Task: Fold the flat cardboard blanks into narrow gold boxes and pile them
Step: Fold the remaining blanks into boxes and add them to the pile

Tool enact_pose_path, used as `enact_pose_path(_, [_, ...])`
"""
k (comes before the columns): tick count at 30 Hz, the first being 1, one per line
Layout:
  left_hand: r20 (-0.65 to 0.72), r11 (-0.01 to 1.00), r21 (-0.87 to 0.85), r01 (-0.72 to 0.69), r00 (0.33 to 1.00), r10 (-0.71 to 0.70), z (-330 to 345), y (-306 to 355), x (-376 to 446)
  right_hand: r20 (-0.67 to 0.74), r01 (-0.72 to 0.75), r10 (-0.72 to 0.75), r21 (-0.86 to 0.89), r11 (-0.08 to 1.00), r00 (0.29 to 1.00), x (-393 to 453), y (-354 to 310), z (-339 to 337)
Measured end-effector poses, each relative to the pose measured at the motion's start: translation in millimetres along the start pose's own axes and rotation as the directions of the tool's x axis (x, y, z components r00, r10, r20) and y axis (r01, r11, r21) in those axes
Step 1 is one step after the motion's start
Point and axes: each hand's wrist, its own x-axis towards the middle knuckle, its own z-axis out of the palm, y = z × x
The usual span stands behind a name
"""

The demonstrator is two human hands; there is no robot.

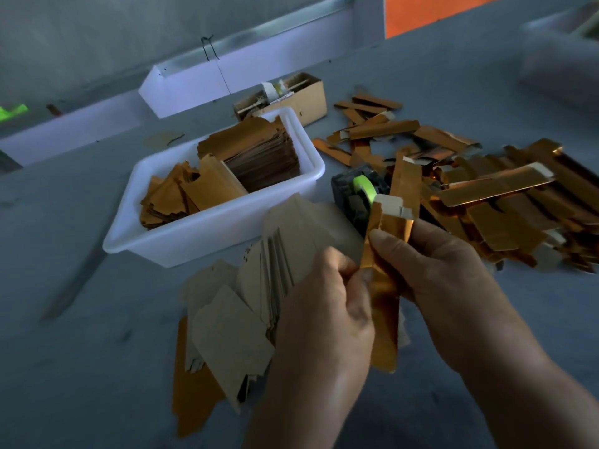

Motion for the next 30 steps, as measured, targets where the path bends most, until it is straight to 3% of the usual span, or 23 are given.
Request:
enact_pose_path(4, [0.002,0.960,-0.275,0.053,0.998,-0.055,-1,-1,9,-0.013,0.082,-0.085,-0.170,0.982,0.996,6,-17,-10])
enact_pose_path(10, [-0.054,0.919,-0.394,-0.007,0.998,-0.015,7,5,26,0.038,-0.063,0.068,-0.109,0.992,0.997,25,-29,-31])
enact_pose_path(14, [-0.114,0.923,-0.383,-0.035,0.993,-0.010,13,-2,39,-0.064,-0.058,0.056,-0.036,0.998,0.996,34,-27,-46])
enact_pose_path(18, [-0.135,0.913,-0.408,-0.016,0.990,-0.043,20,-4,46,-0.161,0.084,-0.131,-0.270,0.959,0.978,36,-15,-47])
enact_pose_path(21, [-0.173,0.914,-0.403,-0.046,0.985,-0.027,23,-3,49,-0.095,0.208,-0.283,-0.470,0.858,0.954,33,-13,-40])
enact_pose_path(25, [-0.124,0.923,-0.384,-0.008,0.991,-0.043,23,-8,47,0.077,0.241,-0.254,-0.656,0.716,0.964,35,-10,-34])
enact_pose_path(30, [-0.068,0.900,-0.435,0.025,0.996,-0.060,21,-11,41,0.039,0.173,-0.215,-0.737,0.653,0.976,38,-3,-34])
